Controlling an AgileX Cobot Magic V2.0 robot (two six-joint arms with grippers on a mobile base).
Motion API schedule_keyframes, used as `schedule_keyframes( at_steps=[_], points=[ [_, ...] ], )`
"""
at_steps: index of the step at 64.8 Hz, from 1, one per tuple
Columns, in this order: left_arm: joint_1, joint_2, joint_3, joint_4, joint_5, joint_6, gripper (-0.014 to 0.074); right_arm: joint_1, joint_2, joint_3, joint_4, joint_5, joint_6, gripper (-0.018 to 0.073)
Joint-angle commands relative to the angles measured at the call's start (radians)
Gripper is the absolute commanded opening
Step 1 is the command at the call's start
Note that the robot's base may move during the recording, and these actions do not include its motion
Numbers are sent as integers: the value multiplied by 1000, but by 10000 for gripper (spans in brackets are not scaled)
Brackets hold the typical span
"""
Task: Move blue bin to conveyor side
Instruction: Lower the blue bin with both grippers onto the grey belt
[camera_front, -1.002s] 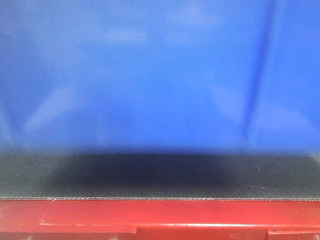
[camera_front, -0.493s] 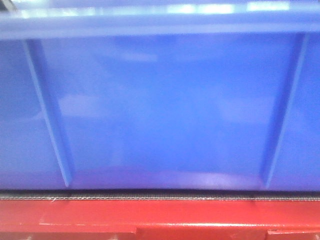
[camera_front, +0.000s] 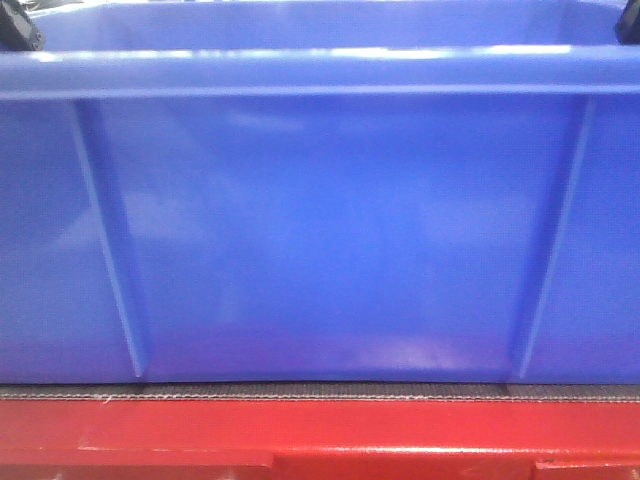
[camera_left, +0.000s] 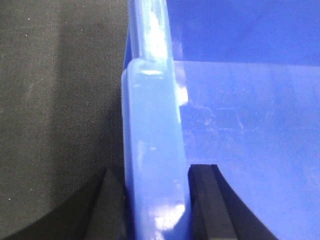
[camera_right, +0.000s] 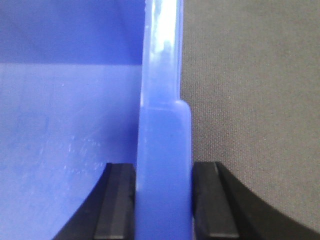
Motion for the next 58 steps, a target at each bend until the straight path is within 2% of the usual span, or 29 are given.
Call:
schedule_keyframes(
  at_steps=[1,9,15,19,28,35,49,54,58],
  points=[
    [-3,-17,-18,21,-76,11,-20,-10,-13,-15,-46,-73,-8,-78],
    [-3,-17,-18,24,-80,11,13,-10,-13,-15,-46,-73,-8,-78],
    [-3,-17,-18,24,-89,11,129,-10,-13,-15,-46,-66,-8,-50],
    [-3,-17,-18,24,-98,11,220,-10,-13,-15,-46,-62,-8,50],
    [-3,-17,-18,32,-132,11,405,-10,-13,-15,-46,-57,-8,400],
    [-3,-17,-18,54,-169,11,459,-10,-13,-29,-46,-47,-8,521],
    [-3,-39,-47,54,-178,11,444,-10,-27,-147,-46,45,-8,515],
    [-3,-62,-90,54,-142,11,361,-10,-48,-214,-46,87,-11,435],
    [-3,-84,-120,54,-112,11,246,-10,-65,-266,-46,119,-27,290]
  ],
)
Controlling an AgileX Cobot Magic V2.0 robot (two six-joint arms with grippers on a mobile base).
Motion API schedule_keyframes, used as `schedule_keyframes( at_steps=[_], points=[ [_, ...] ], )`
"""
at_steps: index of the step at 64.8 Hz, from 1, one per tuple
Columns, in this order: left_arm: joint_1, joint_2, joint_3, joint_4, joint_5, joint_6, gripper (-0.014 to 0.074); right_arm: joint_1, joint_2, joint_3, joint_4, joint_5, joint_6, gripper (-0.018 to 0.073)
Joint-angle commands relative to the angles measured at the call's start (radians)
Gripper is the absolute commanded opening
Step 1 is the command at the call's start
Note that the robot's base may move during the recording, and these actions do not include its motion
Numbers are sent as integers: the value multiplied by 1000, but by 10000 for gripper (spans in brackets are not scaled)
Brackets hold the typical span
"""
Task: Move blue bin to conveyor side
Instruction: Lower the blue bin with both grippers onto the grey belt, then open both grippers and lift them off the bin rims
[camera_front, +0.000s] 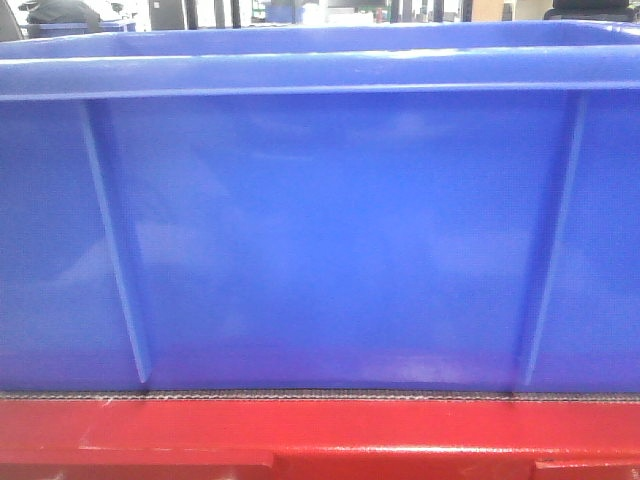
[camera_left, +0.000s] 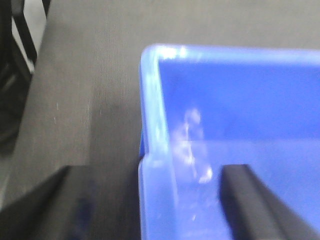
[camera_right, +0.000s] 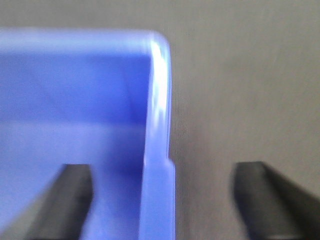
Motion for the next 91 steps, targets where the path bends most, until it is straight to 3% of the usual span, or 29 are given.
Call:
schedule_keyframes(
  at_steps=[1,6,10,18,31,41,47,61,69,79,91],
  points=[
    [-3,-45,-56,0,21,4,215,-4,-42,-81,-15,40,-22,249],
    [-3,-71,-90,0,7,4,47,-4,-61,-125,-15,49,-26,14],
    [-3,-84,-113,0,-44,4,-42,-4,-73,-158,-10,49,-26,-110],
    [-3,-103,-152,-4,-112,4,6,-4,-85,-198,10,47,-26,-70],
    [-3,-157,-204,-7,-27,4,-5,-4,-129,-216,30,117,-29,-70],
    [-3,-260,-137,-7,-44,4,-6,-4,-220,-150,30,43,-56,-72],
    [-3,-335,-46,-7,-85,4,-6,-4,-310,-33,30,-53,-56,-72],
    [-3,-546,263,-7,-297,4,-6,-4,-596,370,24,-354,-83,-72],
    [-3,-657,410,-5,-347,4,-6,-4,-750,557,19,-484,-83,-72],
    [-3,-792,566,-5,-383,4,-6,-4,-939,744,4,-595,-83,-72],
    [-3,-930,719,-5,-391,4,-6,-4,-1149,918,4,-605,-83,-72]
  ],
)
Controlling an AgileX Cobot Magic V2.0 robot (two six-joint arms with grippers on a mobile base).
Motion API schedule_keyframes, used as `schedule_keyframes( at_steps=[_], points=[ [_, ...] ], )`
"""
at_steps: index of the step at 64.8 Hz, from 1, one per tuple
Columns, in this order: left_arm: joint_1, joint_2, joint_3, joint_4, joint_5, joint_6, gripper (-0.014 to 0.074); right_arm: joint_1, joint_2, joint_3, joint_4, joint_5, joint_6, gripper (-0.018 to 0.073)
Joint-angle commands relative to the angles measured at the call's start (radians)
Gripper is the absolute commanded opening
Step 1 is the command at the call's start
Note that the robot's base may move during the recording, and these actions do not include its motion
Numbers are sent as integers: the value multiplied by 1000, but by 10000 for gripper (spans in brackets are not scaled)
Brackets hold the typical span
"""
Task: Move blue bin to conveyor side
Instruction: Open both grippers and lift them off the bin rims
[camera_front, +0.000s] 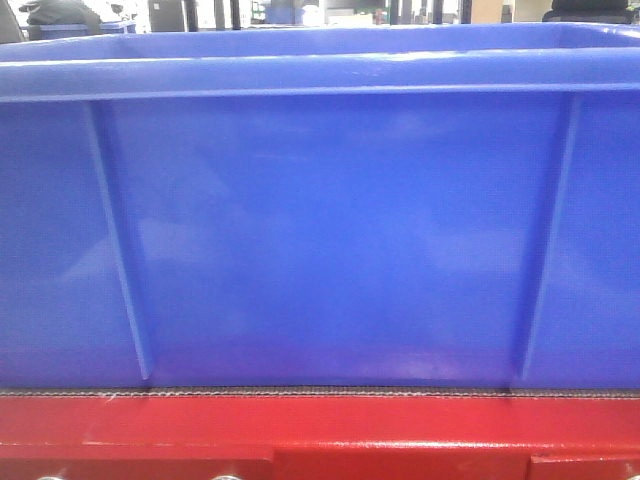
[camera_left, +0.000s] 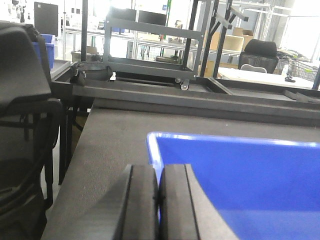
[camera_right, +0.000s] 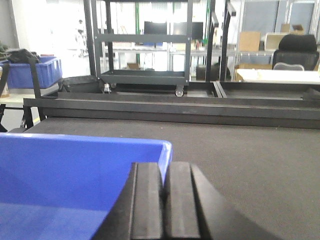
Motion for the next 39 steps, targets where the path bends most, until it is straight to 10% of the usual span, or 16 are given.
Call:
schedule_keyframes(
  at_steps=[1,39],
  points=[
    [-3,-61,62,-4,-26,4,-6,-4,-88,63,-13,-35,-9,-72],
    [-3,-183,178,3,-40,4,-6,-4,-289,165,-13,18,-9,-67]
  ],
)
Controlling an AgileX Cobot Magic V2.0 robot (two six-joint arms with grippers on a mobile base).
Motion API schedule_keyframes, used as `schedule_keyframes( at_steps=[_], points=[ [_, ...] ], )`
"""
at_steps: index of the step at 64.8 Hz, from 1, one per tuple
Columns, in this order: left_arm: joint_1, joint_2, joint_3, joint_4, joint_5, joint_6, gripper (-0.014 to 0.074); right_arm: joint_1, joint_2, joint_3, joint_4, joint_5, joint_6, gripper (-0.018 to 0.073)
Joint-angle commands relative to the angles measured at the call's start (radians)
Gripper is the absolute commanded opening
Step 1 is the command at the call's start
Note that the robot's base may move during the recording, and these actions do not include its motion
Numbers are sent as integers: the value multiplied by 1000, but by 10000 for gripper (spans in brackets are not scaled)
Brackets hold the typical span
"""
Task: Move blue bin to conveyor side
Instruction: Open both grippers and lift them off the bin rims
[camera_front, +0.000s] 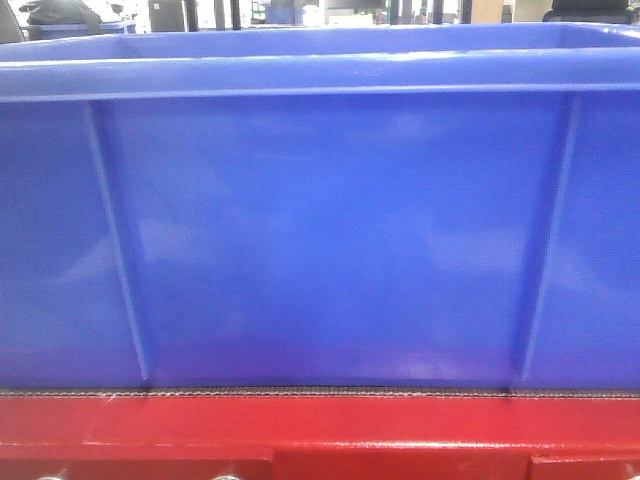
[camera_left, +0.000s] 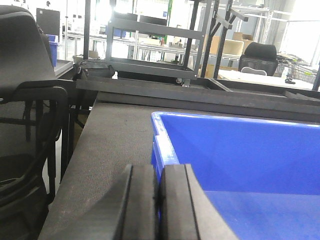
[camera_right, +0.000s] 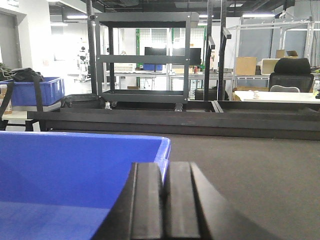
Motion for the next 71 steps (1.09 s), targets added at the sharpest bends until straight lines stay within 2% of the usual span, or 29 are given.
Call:
schedule_keyframes(
  at_steps=[1,27,35,45,57,71],
  points=[
    [-3,-4,3,2,-18,2,-6,-4,-5,1,-6,-6,-7,-67],
    [-3,-4,3,2,-18,2,-6,-4,-5,20,0,-29,-7,-67],
    [-3,-4,3,2,-18,2,-6,-4,-5,108,-6,-128,-7,-69],
    [-3,-4,3,2,-18,2,-6,-4,-5,213,-6,-132,-7,-69],
    [-3,-4,3,2,-18,2,-6,-4,-5,325,-6,-254,-7,-69],
    [-3,-4,3,2,-18,2,-6,-25,-5,369,-6,-273,-7,-69]
  ],
)
